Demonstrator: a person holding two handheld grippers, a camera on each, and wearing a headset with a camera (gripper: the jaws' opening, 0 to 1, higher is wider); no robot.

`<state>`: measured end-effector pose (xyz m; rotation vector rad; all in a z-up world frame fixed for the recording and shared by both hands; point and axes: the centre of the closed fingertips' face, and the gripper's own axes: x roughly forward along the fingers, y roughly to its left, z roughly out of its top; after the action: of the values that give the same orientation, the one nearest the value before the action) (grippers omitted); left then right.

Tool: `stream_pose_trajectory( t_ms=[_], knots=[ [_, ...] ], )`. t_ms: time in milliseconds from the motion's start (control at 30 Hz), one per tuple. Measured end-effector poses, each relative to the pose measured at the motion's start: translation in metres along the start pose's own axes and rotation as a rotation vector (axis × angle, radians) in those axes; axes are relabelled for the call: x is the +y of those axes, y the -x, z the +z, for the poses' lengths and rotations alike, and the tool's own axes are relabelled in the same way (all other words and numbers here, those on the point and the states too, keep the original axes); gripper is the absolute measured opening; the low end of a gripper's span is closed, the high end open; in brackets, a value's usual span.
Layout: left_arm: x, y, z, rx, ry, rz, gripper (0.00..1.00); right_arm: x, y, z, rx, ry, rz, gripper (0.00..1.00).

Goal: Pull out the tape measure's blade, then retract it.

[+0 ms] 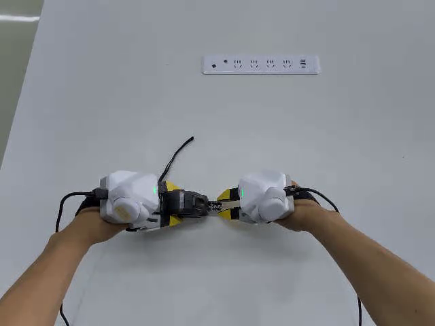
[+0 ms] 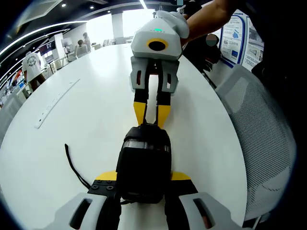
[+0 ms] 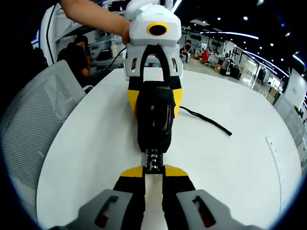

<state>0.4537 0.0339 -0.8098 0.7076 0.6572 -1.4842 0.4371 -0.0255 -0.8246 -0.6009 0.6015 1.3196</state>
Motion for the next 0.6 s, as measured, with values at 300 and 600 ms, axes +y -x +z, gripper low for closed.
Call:
stream_pose_trajectory(
  t_ms=[300,600],
  knots=[
    [0.0002,0.0004,0.0007,-0.001,0.001,0.0,0.31,0.0,0.003,-0.0022,0.002,0.006,-0.001,0.11],
    [0.0,0.0002,0.0003,-0.002,0.0,-0.001,0.31,0.001,0.008,-0.0067,0.008,0.007,0.0,0.11]
  ],
)
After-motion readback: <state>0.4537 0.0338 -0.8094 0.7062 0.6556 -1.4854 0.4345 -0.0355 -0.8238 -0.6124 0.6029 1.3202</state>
